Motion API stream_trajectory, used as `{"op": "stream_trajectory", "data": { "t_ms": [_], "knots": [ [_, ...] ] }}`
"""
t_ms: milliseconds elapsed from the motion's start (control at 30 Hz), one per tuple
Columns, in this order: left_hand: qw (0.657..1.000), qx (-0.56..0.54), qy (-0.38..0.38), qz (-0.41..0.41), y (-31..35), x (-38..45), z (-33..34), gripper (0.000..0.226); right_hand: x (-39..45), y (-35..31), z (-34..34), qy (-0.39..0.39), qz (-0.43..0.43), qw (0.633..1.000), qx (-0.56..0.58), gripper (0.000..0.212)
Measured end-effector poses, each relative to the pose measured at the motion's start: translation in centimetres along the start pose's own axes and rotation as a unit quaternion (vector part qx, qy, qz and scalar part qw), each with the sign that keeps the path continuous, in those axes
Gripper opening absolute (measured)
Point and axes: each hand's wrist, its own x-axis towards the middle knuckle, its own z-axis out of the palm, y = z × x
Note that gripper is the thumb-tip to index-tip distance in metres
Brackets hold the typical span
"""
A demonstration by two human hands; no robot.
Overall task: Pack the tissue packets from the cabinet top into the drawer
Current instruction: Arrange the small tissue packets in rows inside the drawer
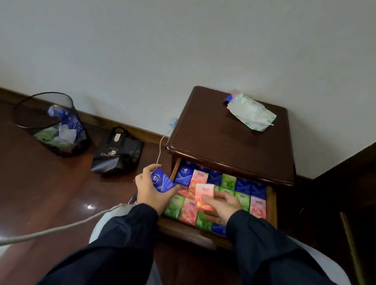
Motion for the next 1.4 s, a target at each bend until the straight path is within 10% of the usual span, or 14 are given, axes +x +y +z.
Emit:
{"op": "stream_trajectory", "data": {
  "t_ms": [267, 1000, 1200, 1400],
  "knots": [
    [0.992, -0.104, 0.013, -0.075, 0.0, -0.6, -1.2, 0.091, -0.4, 1.0, 6.0, -0.007, 0.047, 0.997, 0.054, 0.029],
    [0.972, -0.182, -0.016, -0.149, -0.5, 0.2, -0.7, 0.014, -0.1, 0.1, 7.4, 0.102, -0.038, 0.98, -0.169, 0.02],
    [0.973, -0.193, -0.075, -0.099, 0.4, -0.6, -0.7, 0.021, -2.2, -0.8, 7.2, -0.069, -0.089, 0.993, -0.041, 0.02],
    [0.994, 0.046, -0.095, -0.02, -0.7, -0.9, 0.3, 0.03, -1.7, 0.6, 5.6, -0.029, -0.095, 0.988, -0.116, 0.036]
  ]
}}
